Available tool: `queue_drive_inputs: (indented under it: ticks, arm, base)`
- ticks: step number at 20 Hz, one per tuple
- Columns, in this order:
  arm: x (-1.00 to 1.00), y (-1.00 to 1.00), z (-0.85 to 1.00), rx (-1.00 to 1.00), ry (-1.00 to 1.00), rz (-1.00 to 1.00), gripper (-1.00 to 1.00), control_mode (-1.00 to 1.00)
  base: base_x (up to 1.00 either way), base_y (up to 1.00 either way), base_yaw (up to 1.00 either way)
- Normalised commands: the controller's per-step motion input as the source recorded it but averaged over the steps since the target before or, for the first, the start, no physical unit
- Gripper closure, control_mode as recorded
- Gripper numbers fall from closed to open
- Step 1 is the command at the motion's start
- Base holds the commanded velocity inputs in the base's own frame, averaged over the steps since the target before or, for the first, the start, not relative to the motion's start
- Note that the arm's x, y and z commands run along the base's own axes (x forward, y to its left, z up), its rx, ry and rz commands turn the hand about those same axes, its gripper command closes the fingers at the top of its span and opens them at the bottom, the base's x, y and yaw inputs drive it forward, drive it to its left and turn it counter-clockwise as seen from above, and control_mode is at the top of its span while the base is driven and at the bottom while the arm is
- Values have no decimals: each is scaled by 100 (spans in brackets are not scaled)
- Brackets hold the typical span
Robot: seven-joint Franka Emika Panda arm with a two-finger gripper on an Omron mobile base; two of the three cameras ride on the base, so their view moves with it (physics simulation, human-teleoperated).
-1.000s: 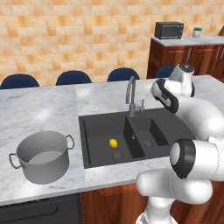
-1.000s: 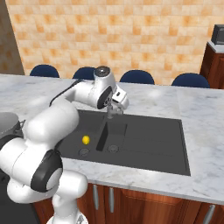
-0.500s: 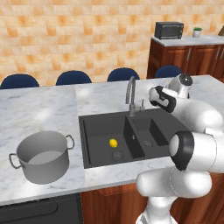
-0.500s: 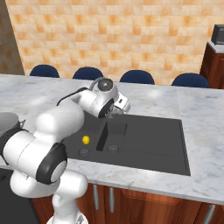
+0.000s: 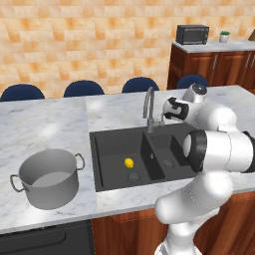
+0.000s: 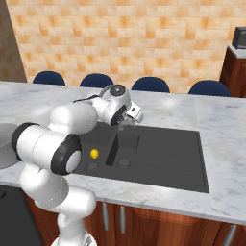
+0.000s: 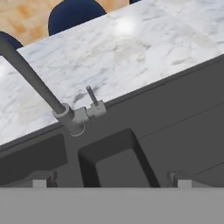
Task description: Dump the lemon from the pot into the sink. Then turn on the water and wash the lemon. Then turn off the water and put the lemon back in the pot.
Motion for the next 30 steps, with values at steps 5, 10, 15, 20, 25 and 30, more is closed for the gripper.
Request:
queue_drive_inputs:
  ticks: [5,10,15,20,25,30]
  arm:
    - [35,-1,-7,2,0,8,-100,-100]
    - [19,-6,-24,6,0,7,-100,-100]
    - [18,-3,-22,6,0,7,-100,-100]
    - [12,-3,-18,2,-1,6,-100,-100]
    - [0,-3,-17,0,-1,5,-100,-100]
    - [10,0,-19,0,-3,3,-100,-100]
  base:
    - [0,0,0]
    - [0,0,0]
    - [0,0,0]
    - [0,0,0]
    - [0,0,0]
    - [0,0,0]
